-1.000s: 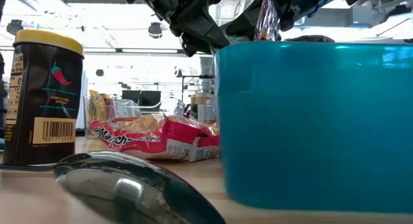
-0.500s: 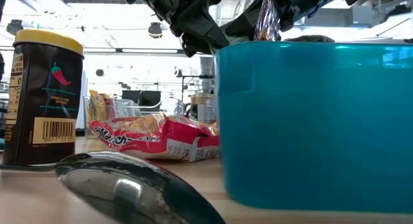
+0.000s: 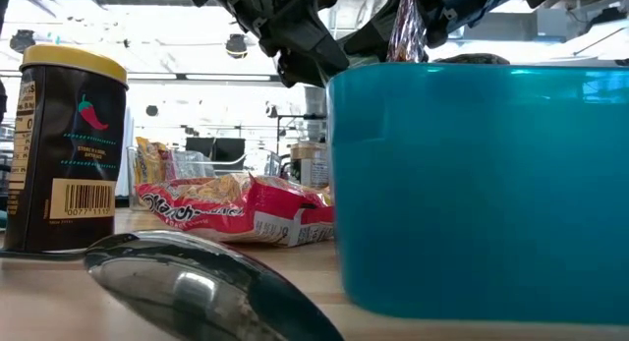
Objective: Pick & Place Food Item
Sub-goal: Put the black seasoning can into the blue bin
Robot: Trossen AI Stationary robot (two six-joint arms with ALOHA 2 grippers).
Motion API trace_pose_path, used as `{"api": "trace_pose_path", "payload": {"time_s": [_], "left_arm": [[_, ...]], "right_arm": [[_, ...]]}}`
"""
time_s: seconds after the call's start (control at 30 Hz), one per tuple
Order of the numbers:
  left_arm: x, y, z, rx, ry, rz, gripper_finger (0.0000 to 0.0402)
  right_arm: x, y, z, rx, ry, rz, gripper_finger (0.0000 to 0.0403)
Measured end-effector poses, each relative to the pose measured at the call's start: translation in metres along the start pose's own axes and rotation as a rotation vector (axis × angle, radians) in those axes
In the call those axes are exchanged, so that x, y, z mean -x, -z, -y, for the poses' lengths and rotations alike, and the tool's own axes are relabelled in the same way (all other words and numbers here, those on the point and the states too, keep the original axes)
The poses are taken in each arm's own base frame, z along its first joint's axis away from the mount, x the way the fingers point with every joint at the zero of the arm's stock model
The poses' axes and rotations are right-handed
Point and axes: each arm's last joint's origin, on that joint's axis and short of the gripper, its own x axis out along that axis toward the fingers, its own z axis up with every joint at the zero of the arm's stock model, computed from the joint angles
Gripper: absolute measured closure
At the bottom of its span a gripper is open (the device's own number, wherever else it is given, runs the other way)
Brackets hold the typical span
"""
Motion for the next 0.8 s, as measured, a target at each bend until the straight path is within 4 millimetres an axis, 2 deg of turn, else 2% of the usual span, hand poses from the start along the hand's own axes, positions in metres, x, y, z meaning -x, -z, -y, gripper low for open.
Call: {"api": "trace_pose_path", "payload": {"time_s": [0.17,0.43,0.67,0.8], "left_arm": [[0.000,0.000,0.000,0.000,0.000,-0.002,0.0169],[0.001,0.002,0.000,-0.002,-0.002,-0.019,0.0165],[0.025,-0.005,0.002,-0.027,-0.001,-0.001,0.0165],[0.037,-0.007,0.004,-0.028,0.000,0.012,0.0165]], "right_arm": [[0.000,0.000,0.000,0.000,0.001,-0.005,0.0285],[0.000,0.002,0.000,0.005,0.003,-0.022,0.0285],[0.005,0.002,-0.004,0.015,-0.006,-0.028,0.0285],[0.015,0.002,-0.009,0.026,0.008,-0.031,0.0285]]}}
